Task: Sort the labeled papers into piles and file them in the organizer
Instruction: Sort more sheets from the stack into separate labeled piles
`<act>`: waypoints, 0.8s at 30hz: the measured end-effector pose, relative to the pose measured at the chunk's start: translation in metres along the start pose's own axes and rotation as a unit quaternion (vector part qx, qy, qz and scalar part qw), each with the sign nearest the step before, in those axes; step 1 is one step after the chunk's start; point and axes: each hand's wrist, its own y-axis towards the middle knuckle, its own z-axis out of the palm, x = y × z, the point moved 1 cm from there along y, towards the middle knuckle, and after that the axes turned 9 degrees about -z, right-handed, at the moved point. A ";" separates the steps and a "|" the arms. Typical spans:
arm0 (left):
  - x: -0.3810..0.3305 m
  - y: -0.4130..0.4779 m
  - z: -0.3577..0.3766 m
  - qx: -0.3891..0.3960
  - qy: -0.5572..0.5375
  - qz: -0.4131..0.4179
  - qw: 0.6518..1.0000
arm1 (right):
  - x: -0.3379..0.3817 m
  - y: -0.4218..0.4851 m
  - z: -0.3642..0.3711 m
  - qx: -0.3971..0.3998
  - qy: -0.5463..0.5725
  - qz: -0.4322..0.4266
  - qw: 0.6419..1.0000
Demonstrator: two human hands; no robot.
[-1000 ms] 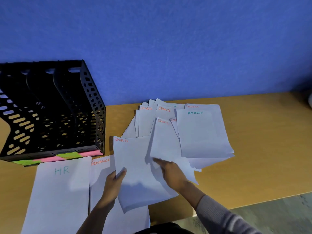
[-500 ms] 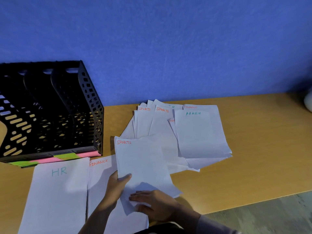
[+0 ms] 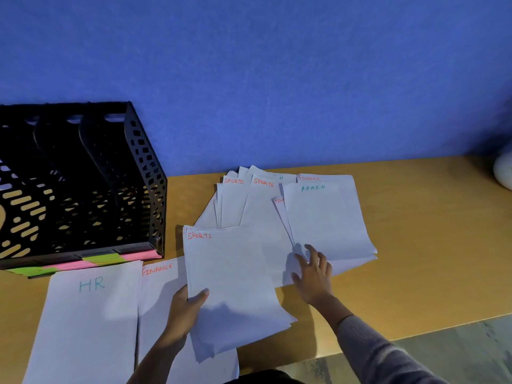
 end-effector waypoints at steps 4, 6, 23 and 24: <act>-0.004 -0.003 0.004 -0.011 -0.002 0.014 1.000 | -0.017 -0.002 0.000 -0.028 -0.031 0.034 0.999; -0.004 -0.003 0.008 -0.007 0.008 0.006 1.000 | -0.025 -0.002 0.000 -0.020 -0.020 0.036 0.999; 0.038 -0.018 0.070 0.080 0.260 -0.049 0.961 | -0.051 -0.021 -0.030 -0.117 0.025 0.019 0.993; 0.038 -0.017 0.069 0.078 0.264 -0.045 0.960 | -0.050 -0.024 -0.032 -0.124 0.022 0.007 0.992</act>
